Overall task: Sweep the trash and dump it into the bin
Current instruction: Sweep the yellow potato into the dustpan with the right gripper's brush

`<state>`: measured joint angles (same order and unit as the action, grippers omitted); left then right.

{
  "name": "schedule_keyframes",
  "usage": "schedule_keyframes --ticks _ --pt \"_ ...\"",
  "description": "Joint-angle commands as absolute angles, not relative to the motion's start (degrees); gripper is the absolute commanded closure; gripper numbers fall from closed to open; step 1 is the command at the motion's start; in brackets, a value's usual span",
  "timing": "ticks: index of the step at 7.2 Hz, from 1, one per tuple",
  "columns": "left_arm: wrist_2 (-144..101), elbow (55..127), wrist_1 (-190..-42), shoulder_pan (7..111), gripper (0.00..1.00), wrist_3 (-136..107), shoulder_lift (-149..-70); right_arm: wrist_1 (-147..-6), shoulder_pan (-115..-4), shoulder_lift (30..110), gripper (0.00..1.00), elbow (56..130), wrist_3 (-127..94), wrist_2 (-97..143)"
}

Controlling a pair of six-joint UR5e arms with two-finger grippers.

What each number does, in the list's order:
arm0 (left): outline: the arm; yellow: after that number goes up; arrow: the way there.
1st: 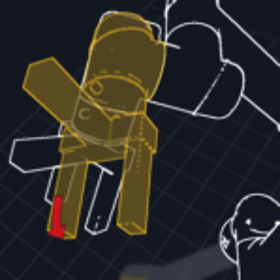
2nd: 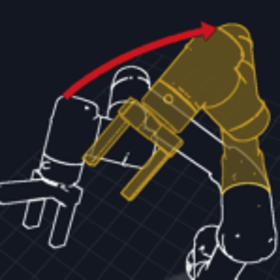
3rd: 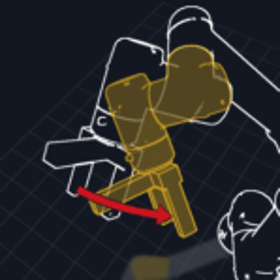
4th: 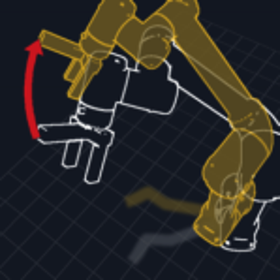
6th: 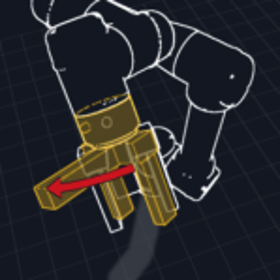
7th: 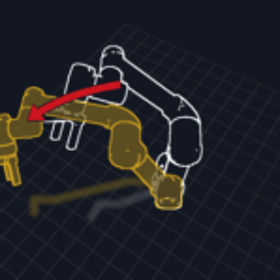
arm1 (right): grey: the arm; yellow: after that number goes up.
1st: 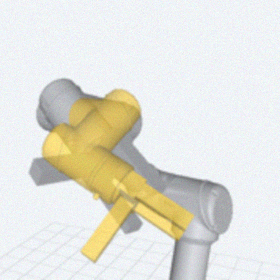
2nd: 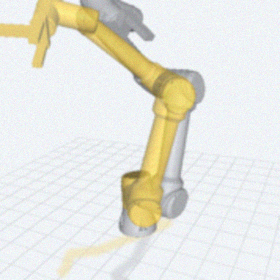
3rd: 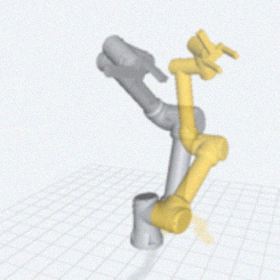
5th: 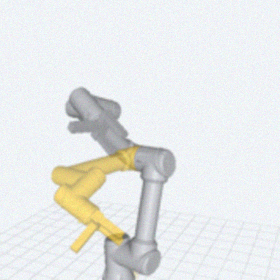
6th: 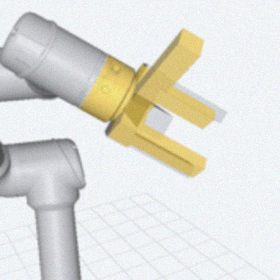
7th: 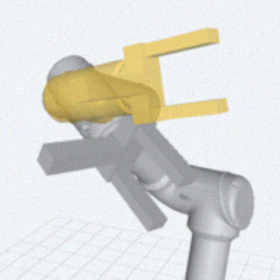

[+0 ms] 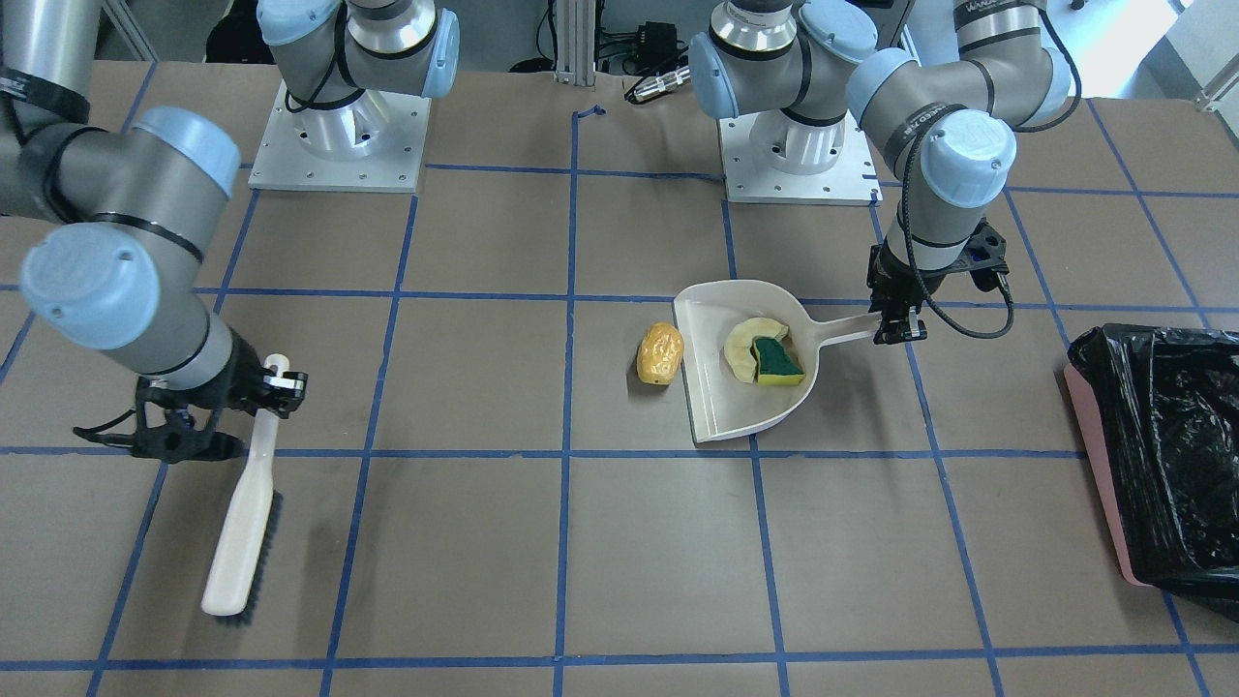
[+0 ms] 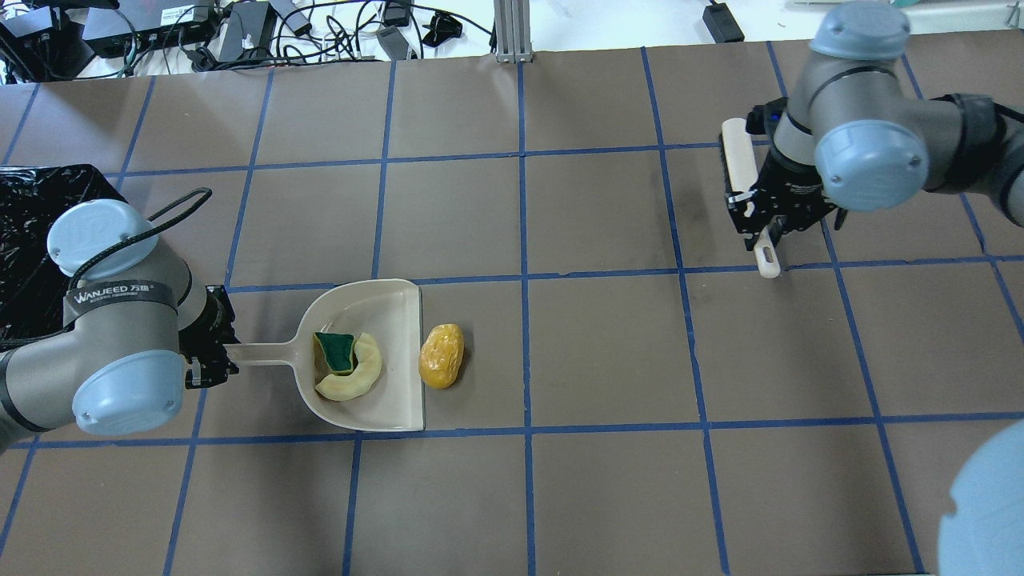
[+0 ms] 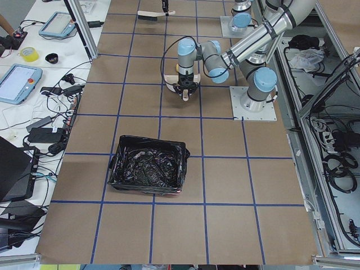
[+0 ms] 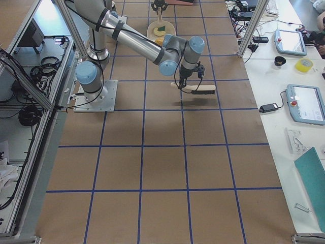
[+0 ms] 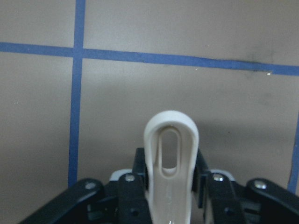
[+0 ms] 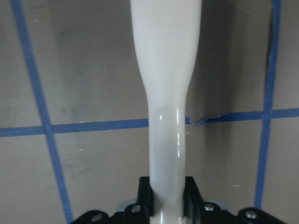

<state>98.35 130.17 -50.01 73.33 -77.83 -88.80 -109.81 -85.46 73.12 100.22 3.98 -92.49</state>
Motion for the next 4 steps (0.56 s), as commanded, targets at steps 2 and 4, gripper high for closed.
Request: schedule_keyframes --ticks 2,4 --pt "98.44 130.17 -50.01 73.39 1.0 -77.96 -88.6 -103.19 -101.13 73.04 0.82 98.17 -4.54 -91.58" --pt "98.44 130.17 -50.01 73.39 1.0 -77.96 -88.68 -98.74 -106.76 73.56 0.83 100.88 -7.88 -87.48"
